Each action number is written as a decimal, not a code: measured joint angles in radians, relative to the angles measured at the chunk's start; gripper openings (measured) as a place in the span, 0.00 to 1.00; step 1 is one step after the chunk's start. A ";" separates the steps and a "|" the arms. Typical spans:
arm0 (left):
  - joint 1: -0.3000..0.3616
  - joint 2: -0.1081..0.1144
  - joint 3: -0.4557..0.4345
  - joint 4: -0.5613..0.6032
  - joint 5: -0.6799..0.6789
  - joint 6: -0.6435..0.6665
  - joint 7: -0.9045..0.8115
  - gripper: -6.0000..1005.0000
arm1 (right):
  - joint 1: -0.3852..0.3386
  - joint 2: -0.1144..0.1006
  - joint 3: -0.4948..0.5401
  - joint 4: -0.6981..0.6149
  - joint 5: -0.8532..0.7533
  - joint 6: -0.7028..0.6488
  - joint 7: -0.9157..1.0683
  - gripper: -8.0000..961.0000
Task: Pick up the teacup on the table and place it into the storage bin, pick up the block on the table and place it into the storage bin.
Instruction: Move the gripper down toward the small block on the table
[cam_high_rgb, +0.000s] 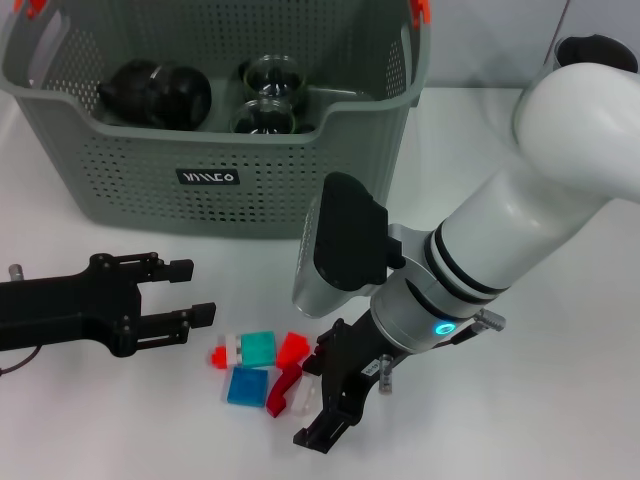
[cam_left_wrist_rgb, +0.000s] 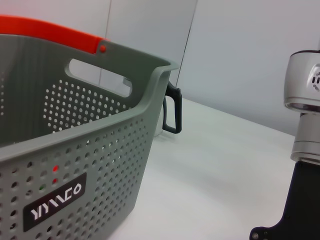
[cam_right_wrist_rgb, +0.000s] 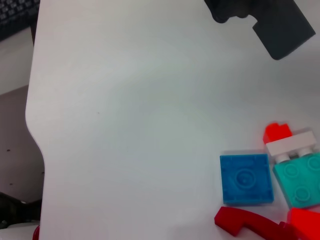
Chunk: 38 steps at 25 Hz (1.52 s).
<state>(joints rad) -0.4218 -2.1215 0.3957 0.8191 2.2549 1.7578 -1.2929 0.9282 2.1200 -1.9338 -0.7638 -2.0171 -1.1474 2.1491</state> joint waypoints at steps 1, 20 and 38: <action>0.000 0.000 0.000 0.000 0.000 0.000 0.000 0.66 | 0.001 0.000 0.000 0.000 0.000 0.001 0.000 0.98; -0.007 0.003 0.000 -0.008 -0.002 -0.011 0.001 0.66 | 0.001 0.003 -0.023 -0.001 0.001 0.052 0.001 0.82; -0.009 0.003 0.000 -0.008 -0.006 -0.011 0.001 0.66 | 0.003 0.001 -0.057 0.000 0.024 0.092 0.013 0.70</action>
<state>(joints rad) -0.4311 -2.1183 0.3957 0.8115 2.2487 1.7472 -1.2916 0.9312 2.1214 -1.9904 -0.7643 -1.9934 -1.0558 2.1619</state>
